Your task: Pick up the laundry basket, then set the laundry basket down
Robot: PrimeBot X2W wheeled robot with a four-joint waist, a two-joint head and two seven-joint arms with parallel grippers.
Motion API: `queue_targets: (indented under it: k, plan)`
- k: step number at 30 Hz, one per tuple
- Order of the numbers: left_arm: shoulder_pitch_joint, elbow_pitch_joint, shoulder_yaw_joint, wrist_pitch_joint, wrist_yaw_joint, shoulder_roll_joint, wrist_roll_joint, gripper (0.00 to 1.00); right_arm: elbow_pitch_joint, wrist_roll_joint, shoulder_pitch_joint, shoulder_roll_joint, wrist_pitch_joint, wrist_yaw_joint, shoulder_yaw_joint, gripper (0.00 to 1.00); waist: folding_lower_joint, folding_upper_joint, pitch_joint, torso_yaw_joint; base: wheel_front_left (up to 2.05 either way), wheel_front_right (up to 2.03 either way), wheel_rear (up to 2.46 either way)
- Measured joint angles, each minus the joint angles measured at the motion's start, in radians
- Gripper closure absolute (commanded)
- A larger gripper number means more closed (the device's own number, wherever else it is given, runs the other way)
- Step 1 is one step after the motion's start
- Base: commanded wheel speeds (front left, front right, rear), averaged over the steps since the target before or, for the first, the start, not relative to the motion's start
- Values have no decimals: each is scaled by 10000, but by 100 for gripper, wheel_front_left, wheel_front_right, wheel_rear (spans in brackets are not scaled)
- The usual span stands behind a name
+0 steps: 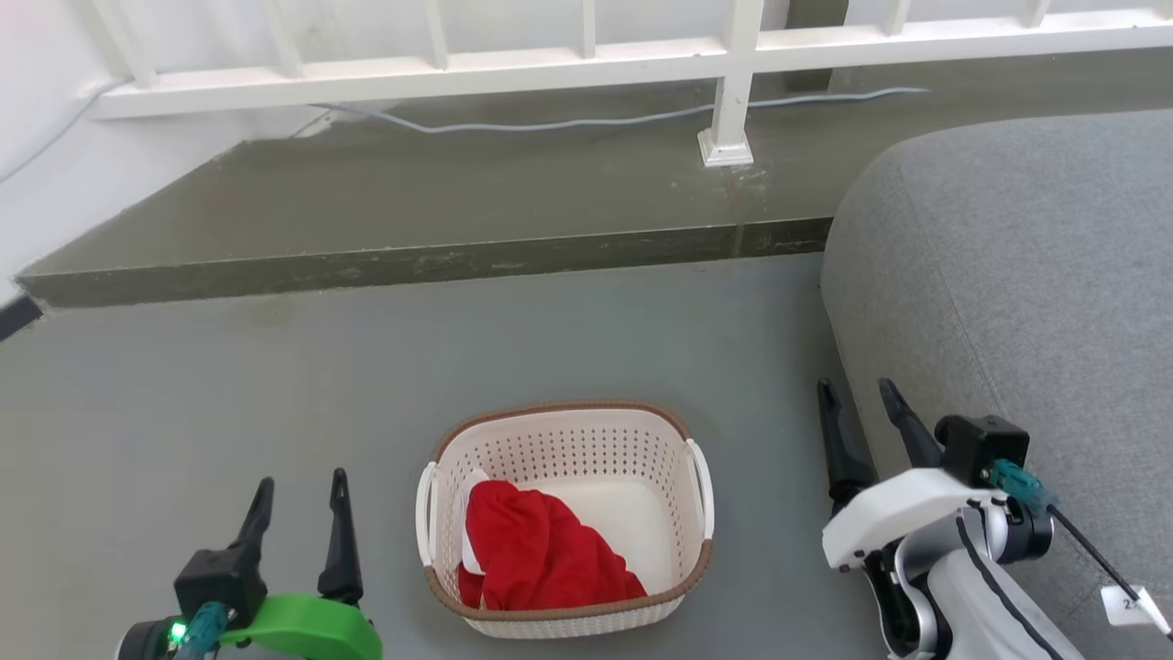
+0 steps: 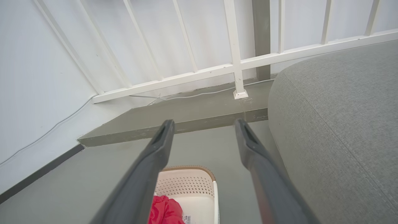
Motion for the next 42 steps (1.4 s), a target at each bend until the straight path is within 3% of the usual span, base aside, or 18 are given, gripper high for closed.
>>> queue_targets:
  k: [9, 32, 33, 42]
  plan:
    - [566, -602, 476, 0, 29, 0, 182, 0, -495, -230, 570, 61, 0, 0, -297, 0, 0, 0, -76, 9, 0, 0, 0]
    - [1072, -1388, 650, 0, 81, -35, 744, 0, -1175, -736, 1055, 274, 0, 0, -637, 0, 0, 1, 122, 38, 0, 0, 0]
    - [1114, -1365, 650, 2, 79, -42, 763, 100, -1170, -744, 1091, 282, 2, 4, -644, 100, 0, 0, 132, 39, 0, 0, 0]
    - [1148, -719, 470, 46, 50, -226, 453, 100, -614, -483, 1604, 362, 25, 65, -604, 100, 0, 0, 132, 58, 0, 0, 0]
